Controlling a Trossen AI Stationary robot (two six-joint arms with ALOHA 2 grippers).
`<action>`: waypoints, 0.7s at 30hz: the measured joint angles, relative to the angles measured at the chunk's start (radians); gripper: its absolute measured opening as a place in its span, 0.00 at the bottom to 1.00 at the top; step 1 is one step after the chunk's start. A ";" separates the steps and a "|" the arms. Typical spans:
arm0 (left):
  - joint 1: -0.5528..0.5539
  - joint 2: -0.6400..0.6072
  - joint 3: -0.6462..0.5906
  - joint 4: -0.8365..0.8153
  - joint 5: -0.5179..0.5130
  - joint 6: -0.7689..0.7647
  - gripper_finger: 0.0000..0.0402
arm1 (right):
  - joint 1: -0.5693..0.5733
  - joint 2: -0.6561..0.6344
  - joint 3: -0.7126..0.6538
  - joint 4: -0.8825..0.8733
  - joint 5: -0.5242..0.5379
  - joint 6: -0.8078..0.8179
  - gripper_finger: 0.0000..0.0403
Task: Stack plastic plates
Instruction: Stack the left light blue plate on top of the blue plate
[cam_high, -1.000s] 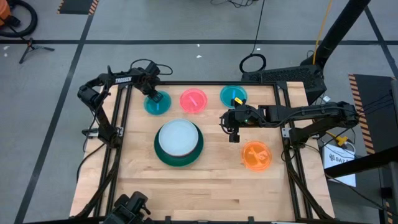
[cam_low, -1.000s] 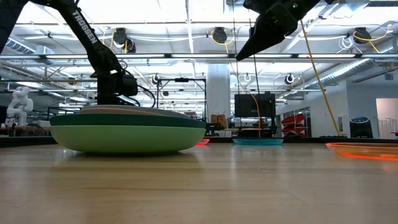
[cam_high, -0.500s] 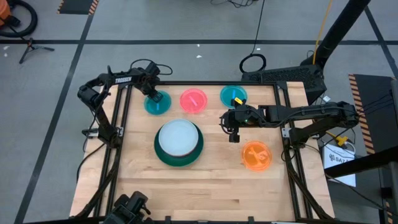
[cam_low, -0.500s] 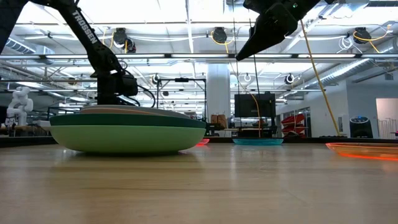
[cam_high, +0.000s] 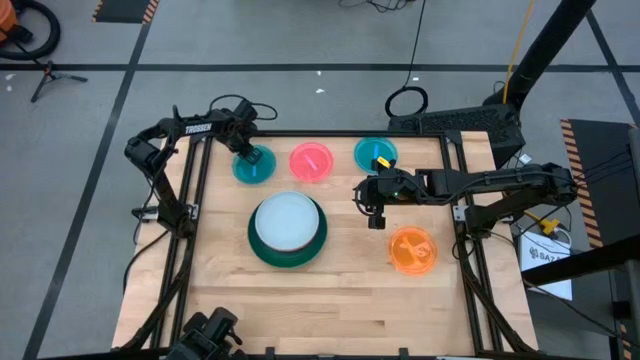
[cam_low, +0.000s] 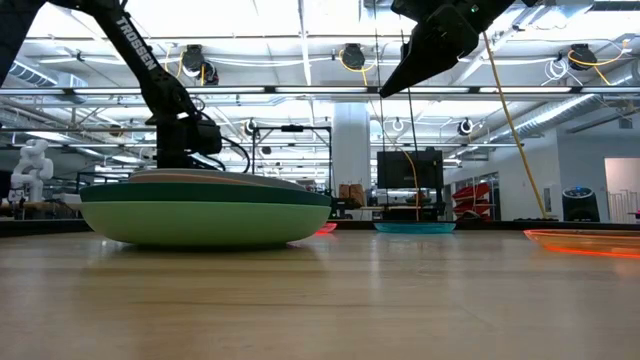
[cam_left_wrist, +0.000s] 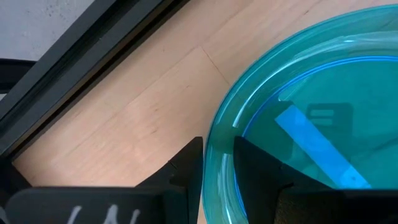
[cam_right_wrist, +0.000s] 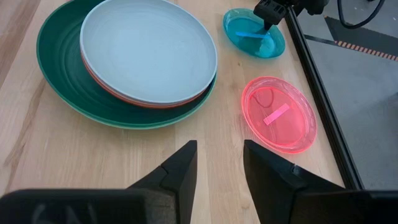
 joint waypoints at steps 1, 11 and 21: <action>0.000 0.000 0.000 0.000 0.000 0.000 0.23 | 0.000 0.000 0.000 0.000 0.000 0.000 0.30; 0.000 0.001 0.020 -0.017 -0.005 0.000 0.04 | 0.000 0.000 0.000 0.000 0.000 0.000 0.30; 0.000 0.003 0.074 -0.051 -0.003 -0.002 0.02 | 0.000 0.000 0.000 0.000 0.000 0.000 0.30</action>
